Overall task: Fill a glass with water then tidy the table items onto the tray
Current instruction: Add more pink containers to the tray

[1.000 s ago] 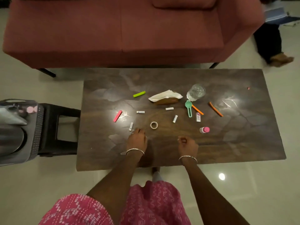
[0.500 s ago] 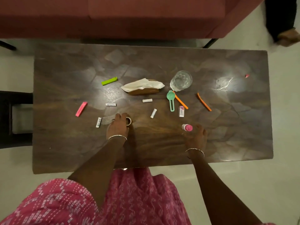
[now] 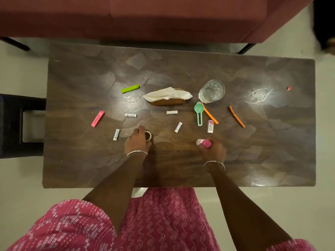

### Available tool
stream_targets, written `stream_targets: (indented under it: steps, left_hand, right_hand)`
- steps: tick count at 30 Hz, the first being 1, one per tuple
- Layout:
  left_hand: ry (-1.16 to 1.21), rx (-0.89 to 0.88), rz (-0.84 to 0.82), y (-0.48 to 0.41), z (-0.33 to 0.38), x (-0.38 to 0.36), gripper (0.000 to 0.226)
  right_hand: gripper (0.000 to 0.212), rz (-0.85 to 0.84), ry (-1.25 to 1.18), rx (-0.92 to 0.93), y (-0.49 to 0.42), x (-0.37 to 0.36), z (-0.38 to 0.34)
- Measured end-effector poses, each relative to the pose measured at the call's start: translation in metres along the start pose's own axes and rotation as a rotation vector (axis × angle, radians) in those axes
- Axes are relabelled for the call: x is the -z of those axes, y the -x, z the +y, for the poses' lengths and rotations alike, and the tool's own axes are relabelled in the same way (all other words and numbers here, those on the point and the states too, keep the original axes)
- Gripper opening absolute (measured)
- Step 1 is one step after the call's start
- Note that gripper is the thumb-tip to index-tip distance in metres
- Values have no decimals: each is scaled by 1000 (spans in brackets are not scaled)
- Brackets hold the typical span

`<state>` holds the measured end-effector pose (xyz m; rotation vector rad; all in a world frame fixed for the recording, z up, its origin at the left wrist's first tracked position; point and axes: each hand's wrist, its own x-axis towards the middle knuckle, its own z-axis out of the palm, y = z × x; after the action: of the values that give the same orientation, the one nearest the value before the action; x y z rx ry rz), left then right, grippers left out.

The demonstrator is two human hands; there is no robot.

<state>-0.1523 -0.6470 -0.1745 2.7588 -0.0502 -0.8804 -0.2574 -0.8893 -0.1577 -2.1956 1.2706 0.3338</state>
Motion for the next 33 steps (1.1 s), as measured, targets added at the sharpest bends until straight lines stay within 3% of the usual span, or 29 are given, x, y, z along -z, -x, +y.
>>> stream_targets:
  steps: [8,17,23,33]
  left_hand:
    - [239,-69,129,41,-37,39,41]
    - [479,-102,178,114,-138,102,39]
    - [478,-77,250,155,-230,133,38]
    - [397,117,329,199,-363,191,39]
  right_hand:
    - [27,29,-35,189,68,-12,-47]
    - [23,78,-113,304,198,-54,-111]
    - [23,53,-154,391,284,-97,-161]
    - [19,-67,-129,634,387,-164,-242]
